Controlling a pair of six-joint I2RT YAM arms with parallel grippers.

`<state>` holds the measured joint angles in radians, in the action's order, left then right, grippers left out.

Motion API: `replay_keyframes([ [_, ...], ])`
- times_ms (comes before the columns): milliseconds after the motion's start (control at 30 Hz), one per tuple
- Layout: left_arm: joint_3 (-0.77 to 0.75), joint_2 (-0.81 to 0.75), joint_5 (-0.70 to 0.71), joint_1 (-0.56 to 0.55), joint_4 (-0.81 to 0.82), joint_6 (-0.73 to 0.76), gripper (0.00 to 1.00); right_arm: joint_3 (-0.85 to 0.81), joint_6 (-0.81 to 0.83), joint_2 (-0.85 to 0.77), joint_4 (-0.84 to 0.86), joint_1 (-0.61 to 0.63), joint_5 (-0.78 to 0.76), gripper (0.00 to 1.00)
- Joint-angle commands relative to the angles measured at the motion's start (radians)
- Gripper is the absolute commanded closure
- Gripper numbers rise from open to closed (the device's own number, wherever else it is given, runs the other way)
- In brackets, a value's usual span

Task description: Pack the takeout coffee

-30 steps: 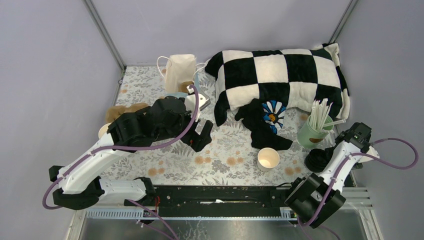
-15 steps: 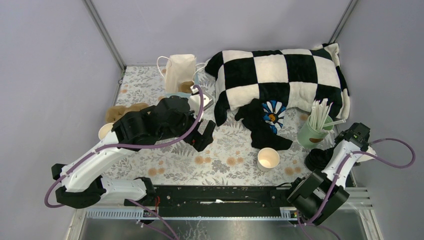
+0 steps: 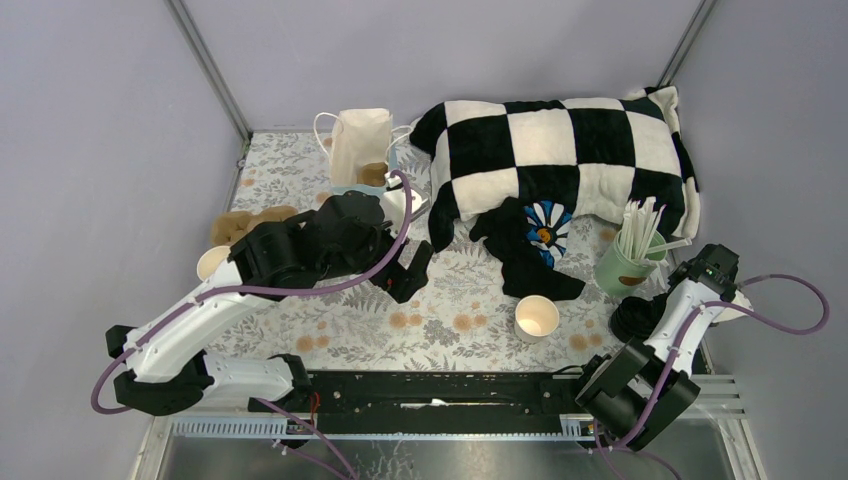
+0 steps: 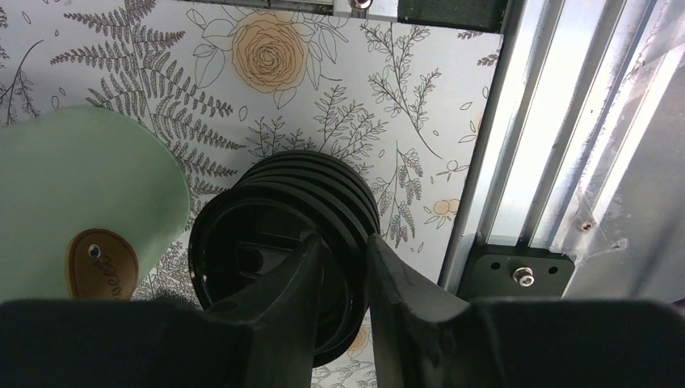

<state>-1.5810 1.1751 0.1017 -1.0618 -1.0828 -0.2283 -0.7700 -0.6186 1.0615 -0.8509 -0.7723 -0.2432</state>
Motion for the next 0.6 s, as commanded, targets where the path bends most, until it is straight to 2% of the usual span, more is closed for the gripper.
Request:
replay_keyframes([
  [0,-0.025,0.0,0.006,-0.004,0.03,0.017,0.01,-0.007,-0.009,-0.006,0.007,0.008,-0.005,0.68],
  [200,-0.028,0.003,0.004,-0.004,0.031,0.015,0.01,-0.011,-0.011,-0.009,0.002,0.011,-0.012,0.73],
  [567,-0.025,0.004,-0.005,-0.004,0.032,0.014,0.01,-0.08,-0.005,-0.023,-0.056,0.034,-0.024,0.74],
])
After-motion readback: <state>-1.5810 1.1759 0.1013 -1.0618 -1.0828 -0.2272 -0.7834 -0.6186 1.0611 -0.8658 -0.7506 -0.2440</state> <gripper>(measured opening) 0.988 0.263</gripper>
